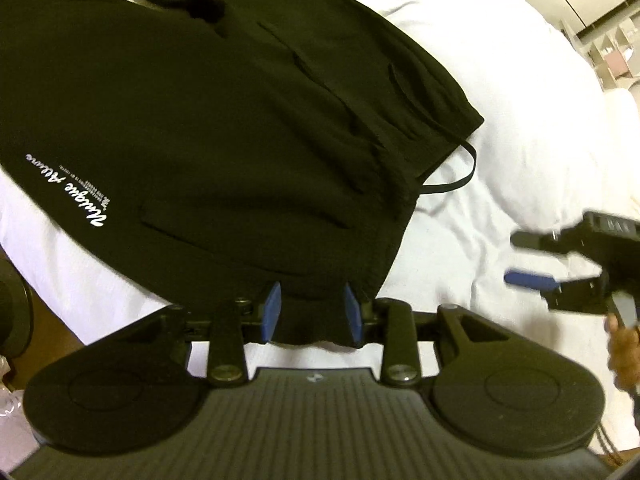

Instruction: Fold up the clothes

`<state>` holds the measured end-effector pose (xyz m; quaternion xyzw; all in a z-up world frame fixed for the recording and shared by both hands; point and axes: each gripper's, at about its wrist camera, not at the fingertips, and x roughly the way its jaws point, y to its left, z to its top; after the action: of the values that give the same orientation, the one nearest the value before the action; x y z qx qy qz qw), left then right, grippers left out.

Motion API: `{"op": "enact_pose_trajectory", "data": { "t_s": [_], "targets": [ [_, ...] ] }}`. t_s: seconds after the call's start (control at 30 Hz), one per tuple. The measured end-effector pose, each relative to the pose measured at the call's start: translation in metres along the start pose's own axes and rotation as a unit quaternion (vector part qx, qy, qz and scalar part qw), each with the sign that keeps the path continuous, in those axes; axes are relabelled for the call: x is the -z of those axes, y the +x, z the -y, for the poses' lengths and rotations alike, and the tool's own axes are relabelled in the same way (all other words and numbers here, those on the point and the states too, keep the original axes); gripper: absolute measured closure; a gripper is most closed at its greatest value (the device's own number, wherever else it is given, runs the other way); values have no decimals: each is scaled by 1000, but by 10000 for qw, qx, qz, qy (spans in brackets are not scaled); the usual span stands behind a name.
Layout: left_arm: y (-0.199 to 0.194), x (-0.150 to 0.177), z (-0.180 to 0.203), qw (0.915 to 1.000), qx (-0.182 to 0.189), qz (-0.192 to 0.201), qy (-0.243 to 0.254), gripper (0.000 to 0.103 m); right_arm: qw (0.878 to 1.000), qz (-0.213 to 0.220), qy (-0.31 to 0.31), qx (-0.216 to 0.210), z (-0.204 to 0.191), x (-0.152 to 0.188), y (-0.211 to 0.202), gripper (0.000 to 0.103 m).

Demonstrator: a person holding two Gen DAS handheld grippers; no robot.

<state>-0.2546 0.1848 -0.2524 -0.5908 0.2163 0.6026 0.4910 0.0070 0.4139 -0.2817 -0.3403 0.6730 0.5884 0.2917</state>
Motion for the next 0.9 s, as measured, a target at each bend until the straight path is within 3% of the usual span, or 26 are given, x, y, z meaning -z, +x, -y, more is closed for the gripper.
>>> {"op": "enact_pose_trajectory", "data": {
  "t_s": [0.17, 0.27, 0.5, 0.7, 0.8, 0.9],
  "targets": [
    [-1, -2, 0, 10000, -34, -50, -61, 73, 9941, 986, 266, -365, 8, -36, 17, 46],
    [-1, -9, -2, 9998, -118, -16, -132, 73, 9904, 1252, 344, -474, 4, -53, 34, 57],
    [11, -54, 3, 9994, -205, 241, -170, 73, 9902, 1228, 387, -540, 6, -56, 63, 64],
    [32, -94, 16, 9992, -356, 189, 77, 73, 9894, 1439, 55, -194, -3, -63, 60, 70],
    [38, -110, 20, 9985, -460, 165, 257, 72, 9892, 1454, -99, -182, -10, -69, 60, 92],
    [35, -121, 18, 9980, -500, 227, 306, 72, 9870, 1533, -419, -245, -25, -69, 52, 94]
  ]
}}
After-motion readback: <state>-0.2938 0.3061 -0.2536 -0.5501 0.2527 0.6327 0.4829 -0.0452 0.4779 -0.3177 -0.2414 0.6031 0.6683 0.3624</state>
